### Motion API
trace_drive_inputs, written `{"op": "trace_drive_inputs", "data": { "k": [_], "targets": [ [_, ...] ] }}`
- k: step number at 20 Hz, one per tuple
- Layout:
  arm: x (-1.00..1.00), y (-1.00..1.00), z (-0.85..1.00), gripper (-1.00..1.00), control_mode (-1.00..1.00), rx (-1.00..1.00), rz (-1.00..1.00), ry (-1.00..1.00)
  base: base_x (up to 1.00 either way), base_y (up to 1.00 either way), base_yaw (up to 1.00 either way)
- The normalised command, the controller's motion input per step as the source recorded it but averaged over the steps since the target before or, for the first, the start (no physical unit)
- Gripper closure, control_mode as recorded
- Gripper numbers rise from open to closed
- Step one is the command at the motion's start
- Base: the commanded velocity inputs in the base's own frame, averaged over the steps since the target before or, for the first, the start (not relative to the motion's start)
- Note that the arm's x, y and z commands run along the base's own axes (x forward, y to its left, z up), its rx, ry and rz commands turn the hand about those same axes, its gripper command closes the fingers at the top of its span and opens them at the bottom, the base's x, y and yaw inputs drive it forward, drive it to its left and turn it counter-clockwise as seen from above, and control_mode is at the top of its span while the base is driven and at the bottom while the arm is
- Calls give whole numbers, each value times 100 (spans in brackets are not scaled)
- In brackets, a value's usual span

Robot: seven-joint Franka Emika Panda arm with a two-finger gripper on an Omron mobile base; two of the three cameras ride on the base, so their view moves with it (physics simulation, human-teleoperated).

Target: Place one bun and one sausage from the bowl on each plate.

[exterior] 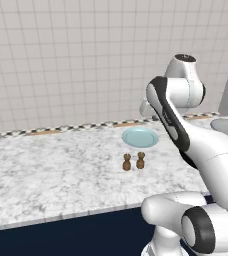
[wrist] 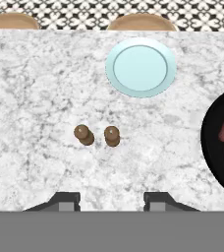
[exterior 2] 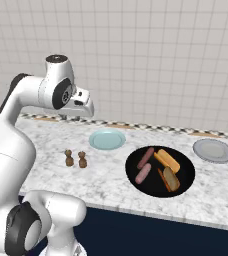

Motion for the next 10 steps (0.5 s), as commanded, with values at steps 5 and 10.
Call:
{"op": "trace_drive_inputs", "data": {
  "k": [5, 10],
  "targets": [
    [14, -61, -29, -100, -100, 4, -1, 0, 0, 0, 0],
    [5, -100, -51, -100, -100, 0, 0, 0, 0, 0, 0]
  ]
}}
